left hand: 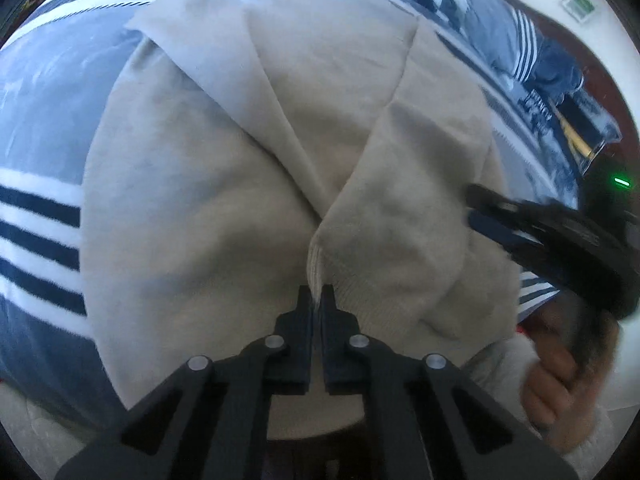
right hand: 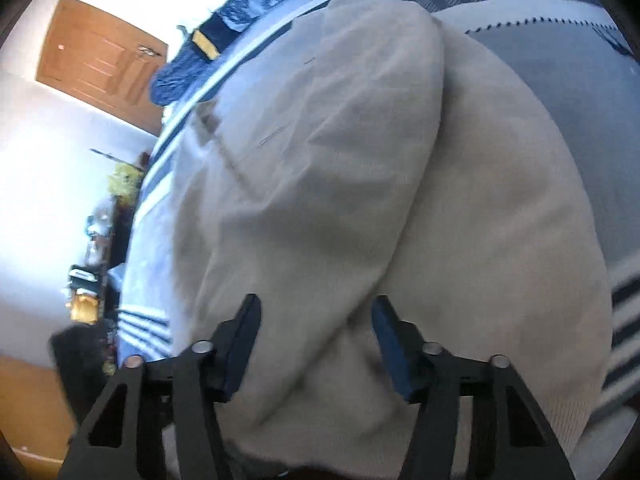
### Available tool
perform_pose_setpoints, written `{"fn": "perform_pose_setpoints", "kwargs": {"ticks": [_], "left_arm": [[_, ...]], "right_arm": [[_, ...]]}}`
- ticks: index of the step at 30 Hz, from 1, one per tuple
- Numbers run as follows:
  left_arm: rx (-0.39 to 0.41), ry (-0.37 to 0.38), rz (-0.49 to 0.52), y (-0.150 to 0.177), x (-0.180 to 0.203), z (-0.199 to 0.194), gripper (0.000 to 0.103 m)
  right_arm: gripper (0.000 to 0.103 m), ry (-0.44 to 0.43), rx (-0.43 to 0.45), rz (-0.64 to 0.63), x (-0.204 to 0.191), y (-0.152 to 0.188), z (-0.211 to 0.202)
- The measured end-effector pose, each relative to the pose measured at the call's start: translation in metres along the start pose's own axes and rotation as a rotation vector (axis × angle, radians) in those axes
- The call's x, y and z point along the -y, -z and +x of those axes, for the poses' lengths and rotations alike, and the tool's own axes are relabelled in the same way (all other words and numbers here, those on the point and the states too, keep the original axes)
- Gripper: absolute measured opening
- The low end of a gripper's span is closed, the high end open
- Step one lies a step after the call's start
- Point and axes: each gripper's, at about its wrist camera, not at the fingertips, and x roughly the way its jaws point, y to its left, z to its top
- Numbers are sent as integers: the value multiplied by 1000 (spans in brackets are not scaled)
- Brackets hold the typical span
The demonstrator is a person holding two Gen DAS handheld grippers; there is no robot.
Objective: Fold small clothes
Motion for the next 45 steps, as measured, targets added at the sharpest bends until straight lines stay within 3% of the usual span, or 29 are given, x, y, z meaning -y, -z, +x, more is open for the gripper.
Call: {"fn": "perform_pose_setpoints", "kwargs": {"ticks": [1, 2, 3, 5, 8, 10, 12, 14, 17, 19, 20, 21, 23, 26, 28, 30, 32, 35, 37, 42, 45], "left_arm": [[6, 22, -8, 3, -1, -6, 3], [13, 48, -21, 6, -4, -12, 3], [17, 77, -40, 9, -7, -19, 3], [45, 105, -53, 16, -12, -33, 3], [90, 88, -72, 21, -18, -45, 3], [130, 15, -52, 20, -22, -44, 3], [101, 14, -47, 18, -23, -32, 3], [35, 1, -48, 16, -19, -21, 4], [87, -6, 5, 26, -7, -44, 6], [136, -29, 49, 29, 8, -63, 21], [162, -34, 61, 32, 15, -74, 40], [182, -33, 68, 30, 21, -81, 55], [229, -24, 84, 31, 37, -99, 63], [283, -11, 100, 31, 64, -124, 64], [315, -12, 115, 28, 77, -139, 71], [346, -28, 128, 25, 88, -152, 76], [368, -43, 140, 23, 97, -160, 77], [390, -96, 146, 21, 111, -167, 80], [400, -129, 149, 13, 120, -168, 80], [428, -189, 207, -9, 143, -163, 80], [407, -151, 265, -31, 156, -153, 80]], "right_arm": [[51, 3, -23, 7, 2, -5, 8], [41, -6, -60, 24, 5, -8, 16], [17, 16, -71, 35, 7, -10, 20], [1, 86, -70, 44, 6, -12, 19], [1, 76, 25, -59, -20, -3, -11], [1, 88, 34, -102, -33, 7, -18], [2, 47, -2, -104, -37, 14, -11], [2, 64, -5, -95, -36, 21, -12], [2, 69, 25, -75, -38, 28, -30], [11, 45, 72, -70, -39, 33, -55], [30, 27, 100, -71, -41, 34, -67], [62, 14, 136, -72, -43, 36, -82], [92, 3, 228, -83, -48, 41, -116], [95, 20, 285, -116, -57, 45, -153], [95, 32, 321, -146, -65, 48, -173], [95, 106, 424, -166, -70, 53, -195], [95, 107, 472, -186, -72, 56, -211], [95, -13, 466, -167, -65, 51, -222], [95, -48, 452, -123, -56, 46, -225], [95, 41, 547, -90, -47, 36, -228], [95, 18, 536, -79, -40, 21, -224]]}}
